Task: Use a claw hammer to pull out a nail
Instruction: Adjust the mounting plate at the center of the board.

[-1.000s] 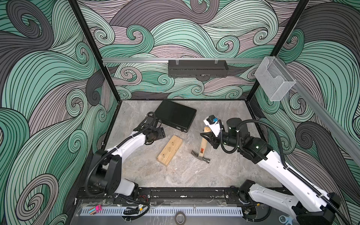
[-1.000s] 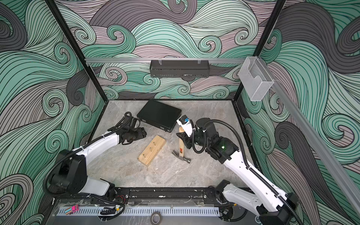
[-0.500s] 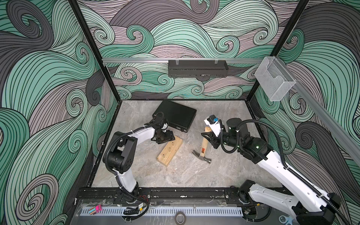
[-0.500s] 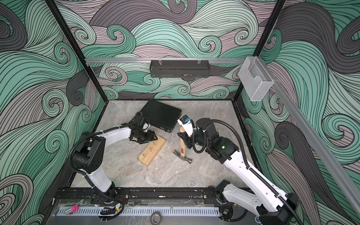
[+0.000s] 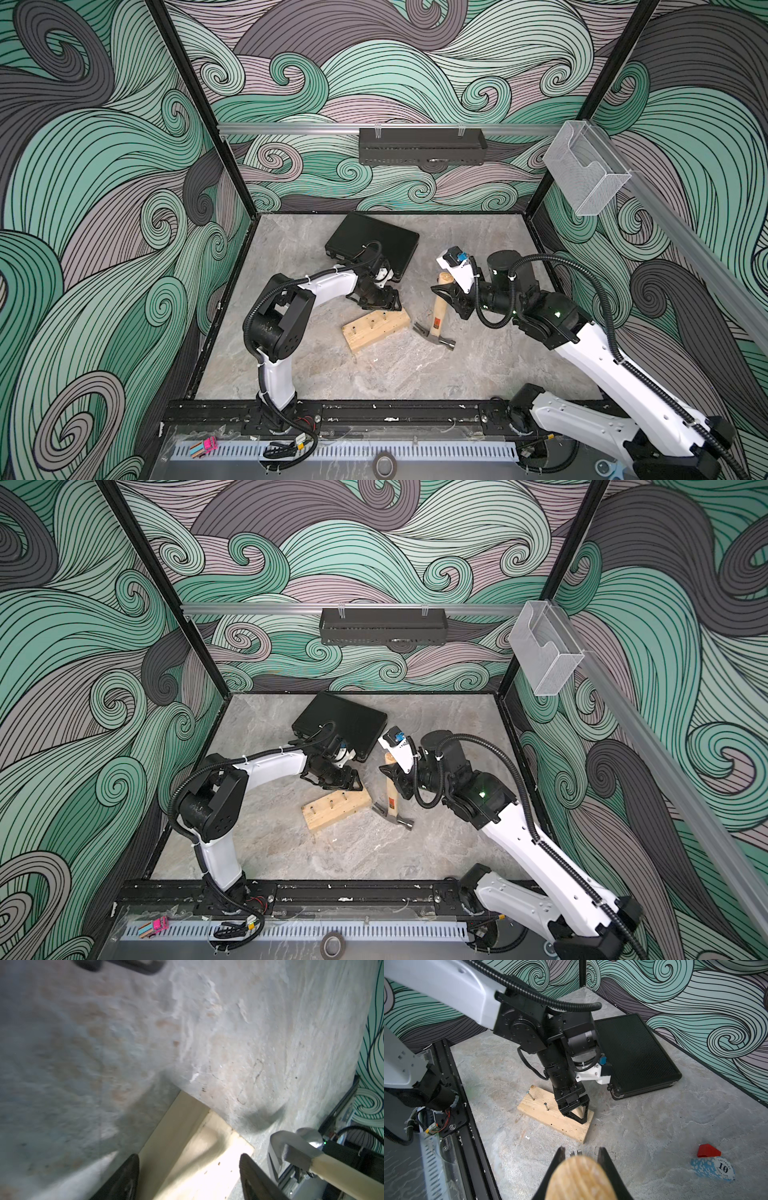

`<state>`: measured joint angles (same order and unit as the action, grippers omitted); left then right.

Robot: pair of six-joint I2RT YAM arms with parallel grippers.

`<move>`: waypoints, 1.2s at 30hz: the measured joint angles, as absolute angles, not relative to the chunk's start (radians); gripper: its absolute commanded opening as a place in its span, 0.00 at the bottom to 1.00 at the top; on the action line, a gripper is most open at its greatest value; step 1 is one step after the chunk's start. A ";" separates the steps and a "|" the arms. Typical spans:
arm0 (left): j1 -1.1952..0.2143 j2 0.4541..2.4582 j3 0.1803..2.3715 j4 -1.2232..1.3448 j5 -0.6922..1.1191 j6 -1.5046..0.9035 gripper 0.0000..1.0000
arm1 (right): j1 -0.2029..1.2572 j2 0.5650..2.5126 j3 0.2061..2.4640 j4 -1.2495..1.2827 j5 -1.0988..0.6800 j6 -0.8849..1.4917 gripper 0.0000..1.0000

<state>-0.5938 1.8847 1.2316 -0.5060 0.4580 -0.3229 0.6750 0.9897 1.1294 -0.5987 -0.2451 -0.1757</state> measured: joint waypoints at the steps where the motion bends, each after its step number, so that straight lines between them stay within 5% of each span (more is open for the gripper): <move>1: -0.606 1.898 1.250 -0.521 0.467 -0.312 0.73 | 0.675 0.990 1.142 -0.611 -0.260 -0.186 0.11; 17: -0.694 1.957 1.383 -0.583 0.547 -0.271 0.73 | 0.676 0.986 1.264 -0.793 -0.453 -0.316 0.10; 36: -0.406 1.240 0.897 -0.572 0.237 -0.652 0.66 | 0.698 1.201 1.395 -0.804 -0.508 -0.475 0.08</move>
<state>-0.4065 1.2400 0.8967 -0.5724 0.2371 -0.6521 0.6979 1.2007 1.3949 -0.8040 -0.5083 -0.4747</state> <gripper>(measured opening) 0.661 0.256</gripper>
